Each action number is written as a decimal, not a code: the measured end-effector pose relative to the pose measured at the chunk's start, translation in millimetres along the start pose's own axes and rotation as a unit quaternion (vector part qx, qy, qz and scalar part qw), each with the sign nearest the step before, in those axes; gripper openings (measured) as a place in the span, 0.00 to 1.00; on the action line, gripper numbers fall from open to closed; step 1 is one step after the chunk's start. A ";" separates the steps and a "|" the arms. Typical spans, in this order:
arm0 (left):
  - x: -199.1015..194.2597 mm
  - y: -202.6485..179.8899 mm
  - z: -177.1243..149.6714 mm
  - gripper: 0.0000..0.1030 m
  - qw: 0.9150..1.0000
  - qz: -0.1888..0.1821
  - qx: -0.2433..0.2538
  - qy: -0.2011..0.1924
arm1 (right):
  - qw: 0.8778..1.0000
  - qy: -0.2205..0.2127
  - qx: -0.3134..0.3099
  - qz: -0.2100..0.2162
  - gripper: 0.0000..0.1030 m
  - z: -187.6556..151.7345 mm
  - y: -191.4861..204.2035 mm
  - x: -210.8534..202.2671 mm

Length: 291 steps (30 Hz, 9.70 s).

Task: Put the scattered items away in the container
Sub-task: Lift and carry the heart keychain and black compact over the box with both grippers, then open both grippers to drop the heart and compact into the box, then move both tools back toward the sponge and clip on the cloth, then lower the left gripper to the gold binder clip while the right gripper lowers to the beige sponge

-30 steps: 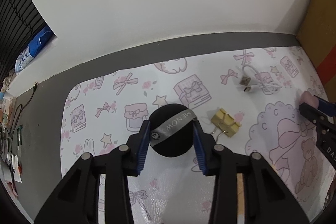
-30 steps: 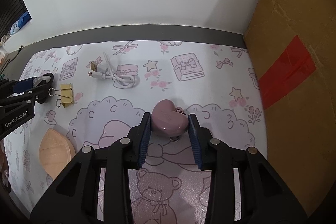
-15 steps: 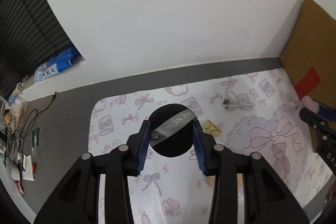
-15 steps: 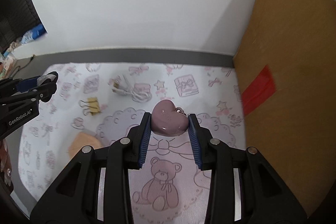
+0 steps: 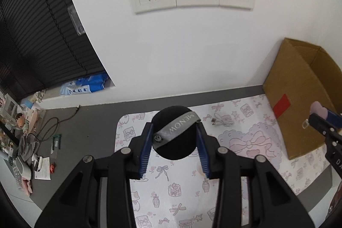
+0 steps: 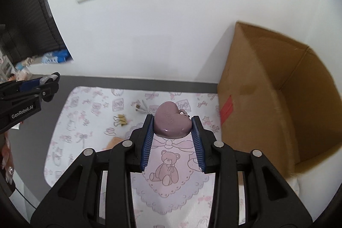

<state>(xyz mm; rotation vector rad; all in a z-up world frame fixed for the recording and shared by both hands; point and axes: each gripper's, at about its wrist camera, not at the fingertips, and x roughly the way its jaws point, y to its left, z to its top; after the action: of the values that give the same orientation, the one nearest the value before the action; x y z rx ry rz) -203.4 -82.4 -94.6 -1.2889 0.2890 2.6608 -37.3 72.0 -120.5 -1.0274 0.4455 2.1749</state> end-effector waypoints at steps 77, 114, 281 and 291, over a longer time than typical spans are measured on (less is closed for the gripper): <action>-61.4 -166.6 39.6 0.38 0.995 -0.029 0.078 -0.051 | 0.995 -0.082 0.014 -0.064 0.35 13.8 -128.3 -104.6; 3.4 -354.7 77.2 0.49 0.979 -0.074 0.191 0.015 | 0.982 -0.064 0.112 -0.139 0.74 -6.1 -291.2 -75.4; 118.0 7.4 -20.3 0.70 0.992 -0.026 0.055 0.107 | 0.999 -0.038 -0.023 0.003 0.99 -14.4 35.4 26.7; 196.4 -13.0 -45.2 0.70 0.988 -0.062 0.087 0.107 | 0.997 0.008 -0.074 0.034 0.99 -64.8 65.6 102.3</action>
<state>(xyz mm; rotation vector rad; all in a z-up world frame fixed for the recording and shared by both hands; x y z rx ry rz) -286.3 -67.5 -278.1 -1.4849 0.4428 2.3387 -95.0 33.9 -239.7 -1.1239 0.3350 2.2891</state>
